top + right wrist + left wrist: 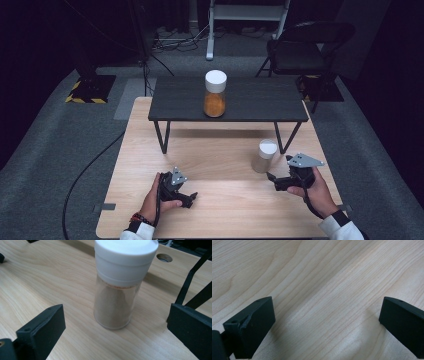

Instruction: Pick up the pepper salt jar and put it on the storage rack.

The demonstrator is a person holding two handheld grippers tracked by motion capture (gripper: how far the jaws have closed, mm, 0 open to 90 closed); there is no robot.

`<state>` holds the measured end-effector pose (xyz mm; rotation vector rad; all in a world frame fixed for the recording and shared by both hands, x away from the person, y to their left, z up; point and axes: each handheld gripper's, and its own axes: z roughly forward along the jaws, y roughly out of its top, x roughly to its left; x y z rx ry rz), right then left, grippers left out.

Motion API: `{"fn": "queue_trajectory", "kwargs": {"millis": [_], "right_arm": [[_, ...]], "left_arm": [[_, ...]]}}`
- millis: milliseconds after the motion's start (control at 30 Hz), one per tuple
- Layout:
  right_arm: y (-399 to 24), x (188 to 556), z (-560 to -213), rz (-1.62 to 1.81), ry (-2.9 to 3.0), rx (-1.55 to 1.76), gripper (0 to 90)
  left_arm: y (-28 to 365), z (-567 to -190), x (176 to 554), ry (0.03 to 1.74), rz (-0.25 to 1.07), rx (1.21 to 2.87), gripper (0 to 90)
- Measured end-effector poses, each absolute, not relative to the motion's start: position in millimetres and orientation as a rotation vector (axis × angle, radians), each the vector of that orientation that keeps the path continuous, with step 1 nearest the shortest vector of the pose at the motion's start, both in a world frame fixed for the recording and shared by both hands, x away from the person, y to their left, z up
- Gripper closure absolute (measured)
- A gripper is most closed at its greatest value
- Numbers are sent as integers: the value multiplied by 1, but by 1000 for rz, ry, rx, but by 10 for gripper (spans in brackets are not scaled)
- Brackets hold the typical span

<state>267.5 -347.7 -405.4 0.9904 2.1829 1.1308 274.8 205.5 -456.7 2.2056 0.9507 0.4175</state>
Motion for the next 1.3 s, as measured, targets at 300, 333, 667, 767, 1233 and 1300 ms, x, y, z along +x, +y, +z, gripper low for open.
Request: {"fn": "queue_trajectory", "kwargs": {"millis": [300,333,667,767,1233,1300], "right_arm": [[-341,277,-409,1144,2174,1002,11],[-340,278,-409,1141,2171,1003,11],[-333,287,-417,1159,2154,1025,11],[-331,289,-420,1169,2149,1027,11],[-326,297,-436,1247,2092,1064,63],[-326,299,-438,1260,2081,1076,86]], "left_arm": [[206,-457,275,951,418,2205,3],[206,-457,275,951,418,2205,3],[206,-457,275,951,418,2205,3],[206,-457,275,951,418,2206,3],[206,-457,275,951,418,2205,3],[206,-457,275,951,418,2205,3]]}}
